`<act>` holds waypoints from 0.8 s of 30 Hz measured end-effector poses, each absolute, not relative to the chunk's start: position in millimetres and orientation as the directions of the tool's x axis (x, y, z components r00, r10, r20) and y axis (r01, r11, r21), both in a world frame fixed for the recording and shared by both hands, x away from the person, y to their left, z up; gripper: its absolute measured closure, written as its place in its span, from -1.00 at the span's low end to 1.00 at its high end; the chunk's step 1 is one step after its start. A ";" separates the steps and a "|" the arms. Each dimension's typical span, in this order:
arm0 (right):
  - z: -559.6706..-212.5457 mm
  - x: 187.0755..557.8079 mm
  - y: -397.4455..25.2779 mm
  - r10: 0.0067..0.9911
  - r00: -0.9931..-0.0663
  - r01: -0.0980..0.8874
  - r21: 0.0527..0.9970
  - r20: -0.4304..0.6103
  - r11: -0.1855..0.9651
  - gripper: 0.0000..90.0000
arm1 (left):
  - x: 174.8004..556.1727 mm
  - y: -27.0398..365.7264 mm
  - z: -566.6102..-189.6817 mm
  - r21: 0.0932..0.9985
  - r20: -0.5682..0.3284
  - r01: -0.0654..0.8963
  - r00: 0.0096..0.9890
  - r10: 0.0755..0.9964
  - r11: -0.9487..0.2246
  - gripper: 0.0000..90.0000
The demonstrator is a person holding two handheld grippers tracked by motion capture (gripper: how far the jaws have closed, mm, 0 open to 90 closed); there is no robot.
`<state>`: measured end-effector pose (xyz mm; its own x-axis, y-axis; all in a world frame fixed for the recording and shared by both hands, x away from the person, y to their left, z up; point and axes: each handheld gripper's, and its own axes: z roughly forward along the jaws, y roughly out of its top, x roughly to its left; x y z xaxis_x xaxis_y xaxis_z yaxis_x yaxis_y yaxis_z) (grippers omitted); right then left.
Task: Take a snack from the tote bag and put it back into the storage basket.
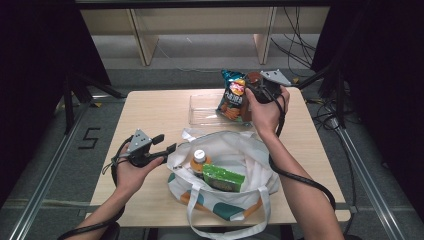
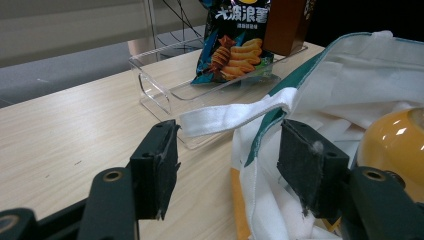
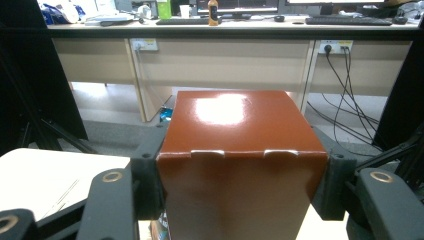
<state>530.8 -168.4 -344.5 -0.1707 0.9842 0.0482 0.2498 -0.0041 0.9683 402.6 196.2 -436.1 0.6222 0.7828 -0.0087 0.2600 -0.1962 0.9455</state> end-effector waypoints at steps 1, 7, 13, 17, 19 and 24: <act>-345.0 531.1 -168.6 0.984 -0.173 0.244 0.970 0.045 -0.001 -0.13 | 402.6 196.2 -436.1 0.946 -0.008 0.259 0.623 0.783 -0.196 -0.11; -346.7 530.7 -168.3 0.986 -0.159 0.259 0.966 0.056 -0.013 -0.13 | 403.2 196.2 -436.4 0.946 -0.003 0.253 0.628 0.778 -0.202 -0.11; -348.3 532.0 -169.4 0.986 -0.160 0.258 0.966 0.040 0.003 -0.13 | 403.0 195.6 -436.7 0.947 -0.007 0.254 0.629 0.777 -0.197 -0.11; -348.5 533.0 -169.2 0.986 -0.161 0.265 0.964 0.048 -0.003 -0.13 | 402.9 195.4 -436.4 0.948 -0.010 0.253 0.629 0.777 -0.193 -0.11; -348.5 533.8 -169.5 0.986 -0.161 0.262 0.965 0.044 0.000 -0.13 | 402.7 195.3 -436.5 0.947 -0.008 0.255 0.628 0.778 -0.196 -0.11; -348.6 535.4 -169.7 0.986 -0.165 0.269 0.963 0.038 0.008 -0.14 | 402.8 195.3 -436.5 0.948 -0.009 0.253 0.630 0.777 -0.194 -0.11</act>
<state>535.4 -169.7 -348.6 -0.1646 0.9856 0.0378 0.2691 0.0080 0.9631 402.8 195.3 -436.5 0.6298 0.7767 -0.0090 0.2531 -0.1943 0.9477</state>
